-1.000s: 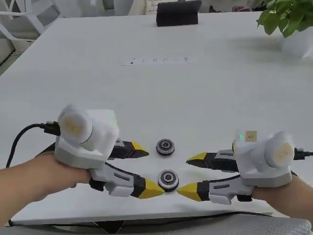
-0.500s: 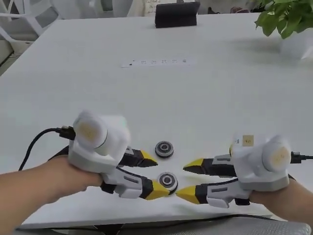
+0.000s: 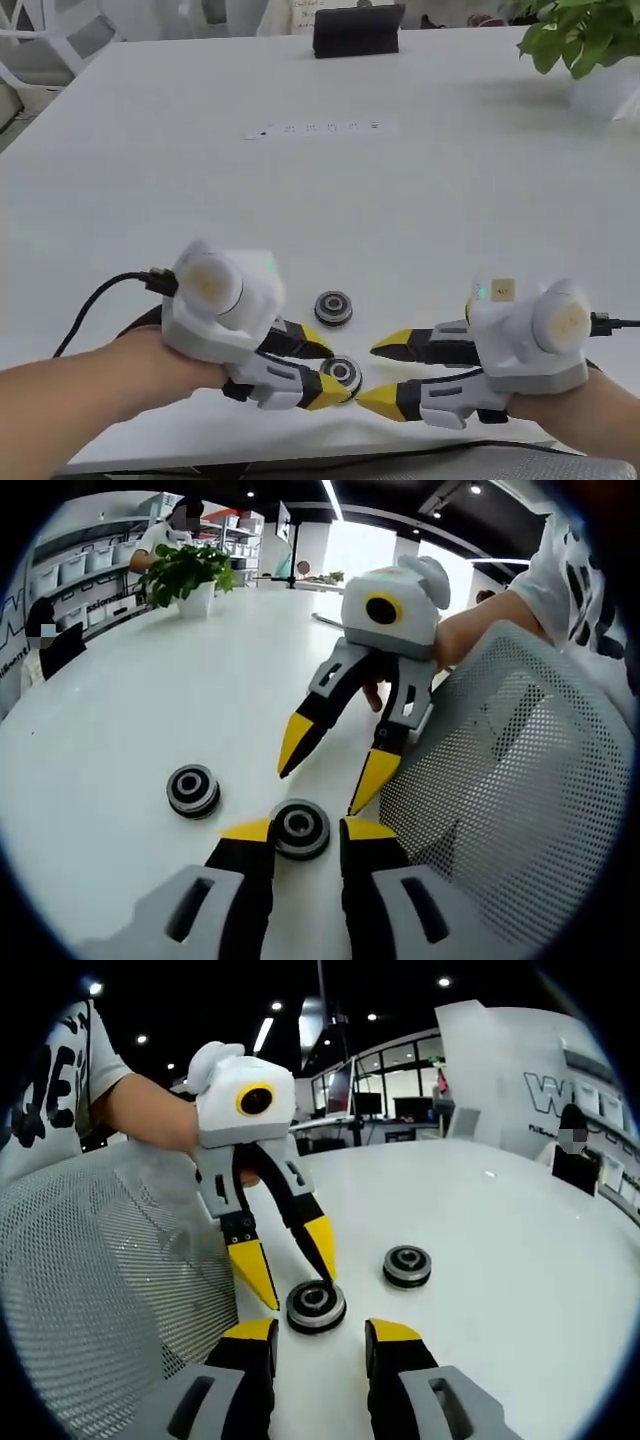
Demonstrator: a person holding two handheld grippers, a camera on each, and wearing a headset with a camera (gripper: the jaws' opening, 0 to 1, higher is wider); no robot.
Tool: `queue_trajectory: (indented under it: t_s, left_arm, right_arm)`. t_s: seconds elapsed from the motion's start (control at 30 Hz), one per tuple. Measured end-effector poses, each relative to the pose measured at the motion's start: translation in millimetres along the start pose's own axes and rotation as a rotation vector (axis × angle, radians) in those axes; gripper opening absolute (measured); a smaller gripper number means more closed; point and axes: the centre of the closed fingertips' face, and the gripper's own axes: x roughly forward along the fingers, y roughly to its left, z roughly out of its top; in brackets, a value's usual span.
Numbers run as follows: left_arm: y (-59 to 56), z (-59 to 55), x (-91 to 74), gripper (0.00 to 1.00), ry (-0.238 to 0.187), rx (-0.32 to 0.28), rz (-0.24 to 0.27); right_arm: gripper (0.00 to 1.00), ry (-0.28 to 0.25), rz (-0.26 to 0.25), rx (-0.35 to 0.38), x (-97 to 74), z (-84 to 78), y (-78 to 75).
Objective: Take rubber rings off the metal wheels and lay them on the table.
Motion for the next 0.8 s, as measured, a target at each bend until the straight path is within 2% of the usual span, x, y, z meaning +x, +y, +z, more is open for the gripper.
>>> queue_trajectory:
  t_s: [0.27,0.37,0.47,0.8]
  left_arm:
    - [2.8,-0.9,2.6,0.11,0.001,0.042,0.021]
    - [2.7,-1.2,2.9,0.09,0.002,0.074,0.029]
    - [3.1,-1.2,3.3,0.08,0.003,0.132,0.041]
    - [5.1,-0.7,3.4,0.07,-0.006,0.130,0.055]
  right_arm:
    - [0.32,0.004,0.002,0.003,1.7,-1.9,0.0]
    - [0.32,0.003,0.004,0.004,2.9,-1.7,-0.4]
    - [0.32,0.002,0.008,0.003,4.6,-0.9,0.3]
    - [0.31,0.001,0.019,0.010,13.4,0.4,1.4]
